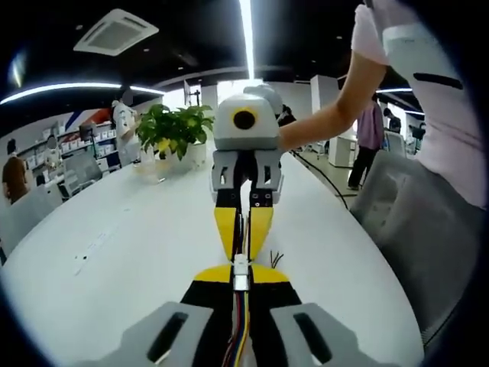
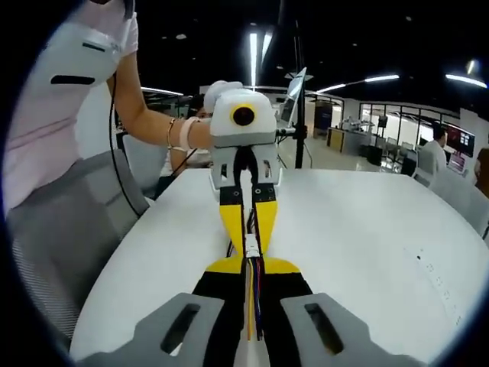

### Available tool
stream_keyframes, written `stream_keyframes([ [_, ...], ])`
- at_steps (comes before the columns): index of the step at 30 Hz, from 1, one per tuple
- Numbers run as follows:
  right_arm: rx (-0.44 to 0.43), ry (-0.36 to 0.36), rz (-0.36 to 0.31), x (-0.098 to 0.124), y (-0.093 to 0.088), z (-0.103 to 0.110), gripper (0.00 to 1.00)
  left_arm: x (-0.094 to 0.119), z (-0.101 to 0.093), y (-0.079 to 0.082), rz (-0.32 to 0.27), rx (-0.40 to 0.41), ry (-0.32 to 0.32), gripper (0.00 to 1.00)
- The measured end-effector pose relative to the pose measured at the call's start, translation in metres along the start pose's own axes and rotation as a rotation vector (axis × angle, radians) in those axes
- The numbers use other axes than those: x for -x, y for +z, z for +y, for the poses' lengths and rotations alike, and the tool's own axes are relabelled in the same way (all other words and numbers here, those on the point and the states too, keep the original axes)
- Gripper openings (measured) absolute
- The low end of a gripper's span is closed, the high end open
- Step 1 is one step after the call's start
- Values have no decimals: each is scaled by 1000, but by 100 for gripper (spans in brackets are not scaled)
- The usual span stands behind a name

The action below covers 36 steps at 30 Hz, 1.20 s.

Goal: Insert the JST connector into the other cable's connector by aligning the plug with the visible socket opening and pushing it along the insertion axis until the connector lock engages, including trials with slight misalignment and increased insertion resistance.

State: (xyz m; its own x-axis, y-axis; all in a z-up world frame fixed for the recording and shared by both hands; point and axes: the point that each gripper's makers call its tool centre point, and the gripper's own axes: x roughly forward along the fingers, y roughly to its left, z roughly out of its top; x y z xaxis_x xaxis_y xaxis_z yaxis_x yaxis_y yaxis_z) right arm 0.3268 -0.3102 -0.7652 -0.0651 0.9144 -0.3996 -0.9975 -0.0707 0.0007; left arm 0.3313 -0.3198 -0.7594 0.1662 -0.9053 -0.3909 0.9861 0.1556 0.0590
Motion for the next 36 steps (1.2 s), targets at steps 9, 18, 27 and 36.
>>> stream_keyframes([
  [9, 3, -12, 9, -9, -16, -3, 2, -7, 1, -17, 25, -17, -12, 0],
  [18, -24, -38, 38, -20, -39, -7, 2, -18, 2, -41, 90, -28, -30, 0],
  [27, -54, -41, 50, -27, -54, -5, 3, -24, 1, -58, 132, -18, -41, 0],
  [36, -86, -44, 66, -30, -63, -5, 3, -29, 2, -67, 146, 6, -39, 0],
])
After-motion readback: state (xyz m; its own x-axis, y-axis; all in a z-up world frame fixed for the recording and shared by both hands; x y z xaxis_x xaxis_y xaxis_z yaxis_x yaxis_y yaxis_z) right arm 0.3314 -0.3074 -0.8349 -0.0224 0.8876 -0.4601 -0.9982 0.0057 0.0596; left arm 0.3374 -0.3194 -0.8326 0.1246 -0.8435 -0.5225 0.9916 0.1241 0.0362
